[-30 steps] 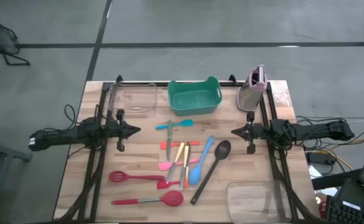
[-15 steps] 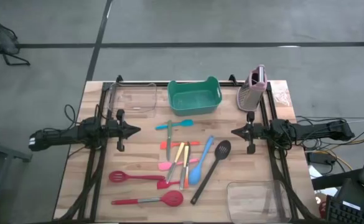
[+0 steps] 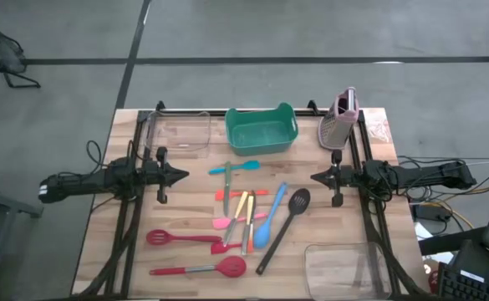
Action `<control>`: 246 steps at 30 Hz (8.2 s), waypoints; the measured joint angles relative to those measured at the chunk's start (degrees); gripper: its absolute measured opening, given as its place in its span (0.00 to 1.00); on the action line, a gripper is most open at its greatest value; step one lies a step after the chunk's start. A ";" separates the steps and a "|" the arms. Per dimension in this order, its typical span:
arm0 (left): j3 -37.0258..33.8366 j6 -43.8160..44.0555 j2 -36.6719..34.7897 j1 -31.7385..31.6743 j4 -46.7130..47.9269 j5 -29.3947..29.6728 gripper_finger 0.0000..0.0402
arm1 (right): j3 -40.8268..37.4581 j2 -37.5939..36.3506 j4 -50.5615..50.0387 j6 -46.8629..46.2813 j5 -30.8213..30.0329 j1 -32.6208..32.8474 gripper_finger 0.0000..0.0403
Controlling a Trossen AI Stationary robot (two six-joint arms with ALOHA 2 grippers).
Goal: Pick & Place Kitchen Items
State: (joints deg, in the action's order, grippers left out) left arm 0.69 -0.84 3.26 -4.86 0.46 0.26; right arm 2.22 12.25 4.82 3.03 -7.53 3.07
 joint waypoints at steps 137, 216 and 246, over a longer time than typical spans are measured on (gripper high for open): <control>0.00 0.00 0.01 0.02 -0.04 -0.01 0.05 | 47.09 56.91 -24.98 -19.19 16.54 7.06 0.03; -0.02 0.00 0.01 0.02 -0.54 0.03 0.05 | 77.05 87.82 -61.17 1.38 -7.77 11.79 0.20; -0.04 0.00 0.01 0.02 -0.87 0.03 0.05 | 84.76 84.80 -42.82 2.55 7.48 -16.60 0.06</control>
State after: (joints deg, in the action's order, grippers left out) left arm 0.64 -0.84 3.27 -4.84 -0.40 0.30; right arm 86.98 97.05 -38.00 5.57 -0.05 -13.52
